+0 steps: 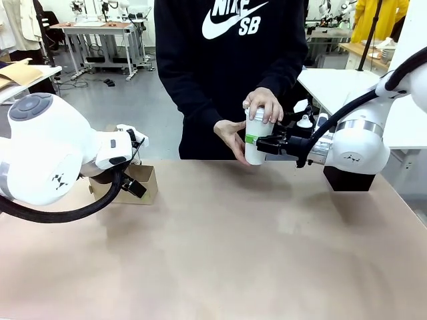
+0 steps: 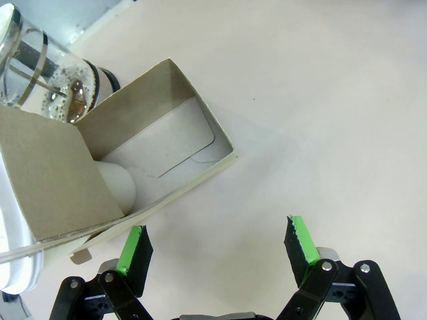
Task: Pour a drink into a cup and package it in a carrier.
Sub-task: When a person places the Paper Cup Lid on the 600 ml Paper Cup , lift the 600 ml Paper Cup.
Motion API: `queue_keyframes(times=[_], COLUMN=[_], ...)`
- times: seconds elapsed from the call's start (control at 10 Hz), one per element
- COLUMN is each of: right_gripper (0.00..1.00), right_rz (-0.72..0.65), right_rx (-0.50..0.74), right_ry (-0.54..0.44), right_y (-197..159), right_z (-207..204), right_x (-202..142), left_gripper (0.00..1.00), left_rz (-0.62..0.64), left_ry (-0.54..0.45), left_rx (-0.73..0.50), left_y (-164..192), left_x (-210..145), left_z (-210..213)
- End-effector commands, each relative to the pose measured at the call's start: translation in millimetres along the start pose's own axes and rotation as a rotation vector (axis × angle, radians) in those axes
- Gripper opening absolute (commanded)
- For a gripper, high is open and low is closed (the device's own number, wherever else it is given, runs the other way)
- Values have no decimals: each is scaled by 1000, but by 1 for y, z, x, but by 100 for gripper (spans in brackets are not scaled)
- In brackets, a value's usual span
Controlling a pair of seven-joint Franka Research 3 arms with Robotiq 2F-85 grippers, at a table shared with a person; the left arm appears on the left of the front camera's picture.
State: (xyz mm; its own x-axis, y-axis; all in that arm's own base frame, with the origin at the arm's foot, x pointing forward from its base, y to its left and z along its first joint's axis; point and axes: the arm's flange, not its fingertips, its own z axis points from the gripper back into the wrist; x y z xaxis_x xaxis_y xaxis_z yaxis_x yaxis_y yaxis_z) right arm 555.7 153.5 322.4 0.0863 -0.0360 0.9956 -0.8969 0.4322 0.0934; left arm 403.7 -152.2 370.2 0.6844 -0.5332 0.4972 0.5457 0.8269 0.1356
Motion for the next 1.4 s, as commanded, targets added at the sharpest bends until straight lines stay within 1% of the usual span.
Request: queue_keyframes(times=[0.0, 1.3], right_gripper=[80, 80], right_rz=[5, 5], right_rx=[-3, -3], right_ry=[-11, -11], right_y=[3, 3], right_z=[-2, -2], right_x=[5, 5], left_gripper=[100, 100], left_rz=[1, 1], left_ry=[-1, -1], left_rx=[-2, -2], left_y=[0, 0], left_x=[0, 0], left_z=[0, 0])
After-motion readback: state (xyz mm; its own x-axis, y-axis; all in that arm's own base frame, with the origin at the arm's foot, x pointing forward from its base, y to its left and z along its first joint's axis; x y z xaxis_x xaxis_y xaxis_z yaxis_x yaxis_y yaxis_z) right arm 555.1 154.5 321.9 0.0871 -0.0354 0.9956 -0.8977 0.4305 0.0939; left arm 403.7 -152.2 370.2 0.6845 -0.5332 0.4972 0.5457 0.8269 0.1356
